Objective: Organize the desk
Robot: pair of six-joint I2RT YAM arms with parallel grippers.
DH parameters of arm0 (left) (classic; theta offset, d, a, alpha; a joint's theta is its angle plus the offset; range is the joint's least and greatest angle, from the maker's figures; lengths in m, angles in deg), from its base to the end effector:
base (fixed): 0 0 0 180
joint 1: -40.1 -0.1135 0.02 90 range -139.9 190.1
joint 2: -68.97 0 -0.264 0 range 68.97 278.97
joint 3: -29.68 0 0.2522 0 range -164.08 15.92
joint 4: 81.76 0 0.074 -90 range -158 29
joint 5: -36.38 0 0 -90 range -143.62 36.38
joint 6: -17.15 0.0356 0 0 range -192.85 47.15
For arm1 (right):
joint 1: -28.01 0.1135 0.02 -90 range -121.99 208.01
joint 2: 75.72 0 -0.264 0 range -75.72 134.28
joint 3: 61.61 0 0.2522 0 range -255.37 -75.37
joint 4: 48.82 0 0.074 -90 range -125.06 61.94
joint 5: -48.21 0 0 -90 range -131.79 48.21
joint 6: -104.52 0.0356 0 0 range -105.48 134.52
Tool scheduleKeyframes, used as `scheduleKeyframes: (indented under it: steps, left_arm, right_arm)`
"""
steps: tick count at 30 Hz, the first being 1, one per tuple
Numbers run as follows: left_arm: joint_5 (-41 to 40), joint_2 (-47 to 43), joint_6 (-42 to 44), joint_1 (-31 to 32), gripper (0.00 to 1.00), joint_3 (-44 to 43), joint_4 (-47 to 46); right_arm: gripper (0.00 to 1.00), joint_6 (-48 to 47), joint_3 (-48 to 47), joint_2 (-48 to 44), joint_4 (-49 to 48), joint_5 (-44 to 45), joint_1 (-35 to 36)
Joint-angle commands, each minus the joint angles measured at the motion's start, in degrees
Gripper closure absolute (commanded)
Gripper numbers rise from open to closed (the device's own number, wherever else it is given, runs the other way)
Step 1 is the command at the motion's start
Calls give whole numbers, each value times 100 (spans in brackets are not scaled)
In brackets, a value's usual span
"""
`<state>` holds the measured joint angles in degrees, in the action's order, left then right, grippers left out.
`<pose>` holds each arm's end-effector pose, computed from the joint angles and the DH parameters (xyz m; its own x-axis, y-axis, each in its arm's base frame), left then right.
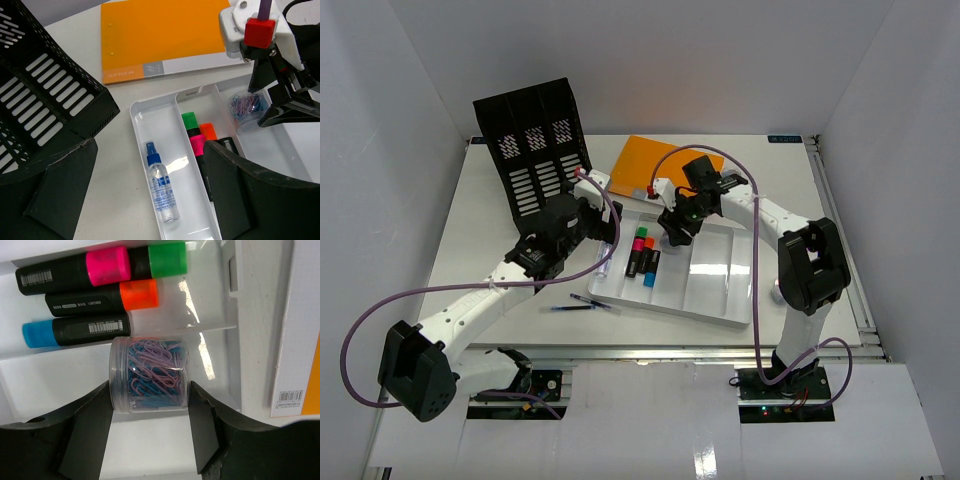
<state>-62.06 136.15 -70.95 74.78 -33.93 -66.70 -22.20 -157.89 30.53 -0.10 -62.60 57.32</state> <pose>0.2273 -0.1509 0.3062 -0.2477 0.2113 -0.9455 0.4569 0.8861 0.0783 0.3409 0.2059 0.2316 -0.2273 -0.7686 -0.5980 -0.9413 0.3308 -0.0674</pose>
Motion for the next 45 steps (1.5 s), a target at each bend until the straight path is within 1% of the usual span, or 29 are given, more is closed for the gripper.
scheduleKeyframes:
  steps: [1,3,4,7,10,12,13,16,20,21,24,28,31,33,36,45]
  left_arm:
    - [19,-196,38,4,2,10,-51]
    - [26,-198,38,4,2,10,-51]
    - [26,-205,38,4,2,10,-51]
    - [26,-212,24,4,2,10,-51]
    - [46,-216,28,4,2,0,-42]
    - [76,-231,10,4,2,-8,-42]
    - [93,-231,4,4,2,-8,-42]
    - [122,-265,-14,4,2,0,-33]
    - [159,-328,-33,4,2,1,-33]
    - [202,-346,-50,4,2,-7,-33]
    - [295,-405,-94,6,2,-14,-33]
    - [374,-471,-129,4,2,-11,-30]
    - [411,-488,-136,4,2,-8,-33]
    - [442,-498,-132,7,2,-5,-33]
    - [457,-495,-130,4,2,10,-33]
    - [448,-479,-129,4,2,26,-33]
  right_arm:
    - [55,-258,110,-174,-65,176,-21]
    - [47,-323,140,-169,-39,302,-23]
    - [41,-345,141,-176,-25,367,-30]
    - [29,-400,182,-279,13,425,-30]
    - [21,-427,201,-525,101,465,-42]
    - [11,-466,293,-729,133,481,-83]
    - [10,-490,357,-863,133,481,-112]
    - [9,-554,546,-1269,336,415,-311]
    - [9,-784,986,-1948,786,465,-810]
    - [8,-837,1103,-2206,884,532,-1059]
    - [6,-878,1427,-2559,1328,1067,-1520]
    - [5,-582,1922,-2956,1700,1655,-2140]
    - [3,-536,2244,-3299,1756,2080,-2349]
    - [4,-658,2463,-3467,1742,2273,-2530]
    - [10,-748,2629,-3407,1735,2303,-2760]
    - [10,-763,3160,-2842,1217,1918,-2860]
